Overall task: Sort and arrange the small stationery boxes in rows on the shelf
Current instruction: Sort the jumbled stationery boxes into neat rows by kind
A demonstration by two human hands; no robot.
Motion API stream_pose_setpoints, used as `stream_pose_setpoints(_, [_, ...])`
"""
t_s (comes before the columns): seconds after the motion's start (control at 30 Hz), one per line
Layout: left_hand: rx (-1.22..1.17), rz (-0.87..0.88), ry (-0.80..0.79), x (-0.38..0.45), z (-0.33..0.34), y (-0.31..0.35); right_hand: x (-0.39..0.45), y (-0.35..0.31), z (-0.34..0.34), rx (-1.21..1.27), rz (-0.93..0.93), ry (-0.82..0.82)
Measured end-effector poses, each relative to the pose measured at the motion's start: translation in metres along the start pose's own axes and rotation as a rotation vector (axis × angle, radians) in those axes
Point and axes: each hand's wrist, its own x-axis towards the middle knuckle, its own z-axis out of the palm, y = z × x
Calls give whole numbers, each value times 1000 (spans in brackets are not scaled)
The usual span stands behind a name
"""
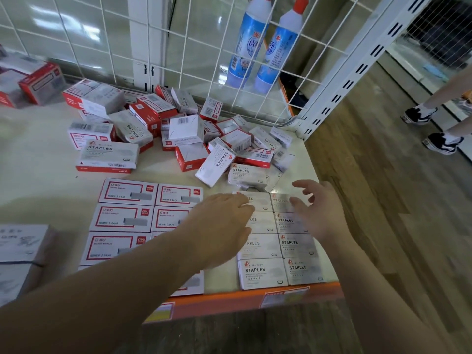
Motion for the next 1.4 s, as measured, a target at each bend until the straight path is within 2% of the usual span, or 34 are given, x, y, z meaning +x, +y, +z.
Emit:
stream_pose_setpoints(0.1, [7, -73, 59, -14, -11, -13, -3, -18, 7, 25, -89, 16])
stream_pose_setpoints(0.33, [39, -263, 72, -50, -21, -45, 2, -71, 27, 101, -285, -61])
stream_pose_setpoints(0.53, [20, -345, 66, -66, -21, -61, 12, -97, 36, 51, -283, -239])
stream_pose_setpoints(0.73, [-6, -310, 5, -70, -23, -66, 26, -103, 42, -52, -286, -328])
stream_pose_setpoints(1.17, [-83, -281, 0, -80, -29, -67, 22, -109, 29, -138, -333, -353])
stream_pose_setpoints(1.4, [-160, -334, 87, -89, -38, -67, 0, -109, 2, 115, -249, -193])
